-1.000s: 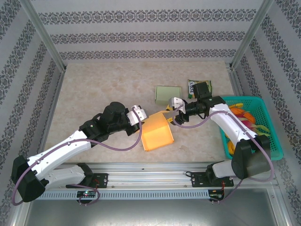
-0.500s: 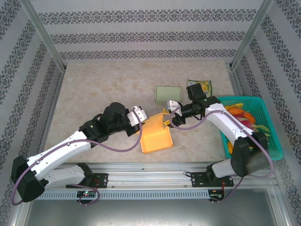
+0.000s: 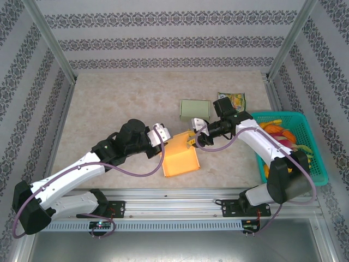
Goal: Fold the paper box
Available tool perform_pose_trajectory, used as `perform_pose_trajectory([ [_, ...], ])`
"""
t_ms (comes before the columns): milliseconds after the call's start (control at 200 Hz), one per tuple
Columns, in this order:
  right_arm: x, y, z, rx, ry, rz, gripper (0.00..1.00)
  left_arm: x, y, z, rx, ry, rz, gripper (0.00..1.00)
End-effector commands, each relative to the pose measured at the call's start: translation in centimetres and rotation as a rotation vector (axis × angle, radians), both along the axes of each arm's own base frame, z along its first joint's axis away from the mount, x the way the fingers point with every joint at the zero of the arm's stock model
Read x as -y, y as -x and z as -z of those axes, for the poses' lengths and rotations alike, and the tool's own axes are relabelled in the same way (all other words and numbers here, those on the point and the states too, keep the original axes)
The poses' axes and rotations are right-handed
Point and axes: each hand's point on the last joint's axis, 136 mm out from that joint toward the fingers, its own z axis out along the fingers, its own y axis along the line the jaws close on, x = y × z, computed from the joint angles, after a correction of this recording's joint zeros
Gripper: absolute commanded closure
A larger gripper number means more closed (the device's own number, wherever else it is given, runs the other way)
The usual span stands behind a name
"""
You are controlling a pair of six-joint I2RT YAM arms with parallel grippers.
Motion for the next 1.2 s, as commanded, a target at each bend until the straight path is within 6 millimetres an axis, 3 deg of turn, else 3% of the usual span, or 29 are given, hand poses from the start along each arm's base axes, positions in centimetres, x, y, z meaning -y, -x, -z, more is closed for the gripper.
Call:
perform_pose_trajectory([
  [0, -1.3, 1.0, -1.4, -0.013, -0.077, -0.073, 0.71, 1.1, 0.6, -2.0, 0.056, 0.065, 0.042, 1.00],
  [240, -1.3, 1.0, -0.9, -0.014, -0.071, -0.073, 0.78, 1.0, 0.8, -2.2, 0.063, 0.068, 0.041, 1.00],
  [445, -1.2, 0.1, -0.5, -0.004, -0.052, -0.029, 1.00, 0.8, 0.9, -2.3, 0.066, 0.075, 0.032, 1.00],
  [605, -1.0, -0.3, -0.3, -0.005, -0.067, -0.005, 1.00, 0.4, 0.3, -2.6, 0.070, 0.094, -0.019, 0.95],
  [714, -0.8, -0.5, -0.2, -0.005, -0.083, 0.017, 1.00, -0.3, -0.1, -3.4, 0.077, 0.141, -0.083, 0.85],
  [849, -0.8, -1.5, 0.3, 0.021, -0.086, 0.099, 1.00, -2.0, -0.6, -5.1, 0.086, 0.268, -0.206, 0.62],
  [1009, -0.6, -3.4, -0.1, 0.047, -0.104, 0.288, 1.00, -5.1, -0.7, -6.1, 0.030, 0.442, -0.390, 0.48],
  [1114, 0.9, -6.4, -0.8, 0.021, -0.124, 0.584, 1.00, -8.0, -0.8, -5.4, -0.036, 0.521, -0.555, 0.43],
  [1199, 2.8, -7.7, -1.0, -0.012, -0.130, 0.785, 1.00, -10.2, -0.7, -4.0, -0.101, 0.560, -0.692, 0.39],
])
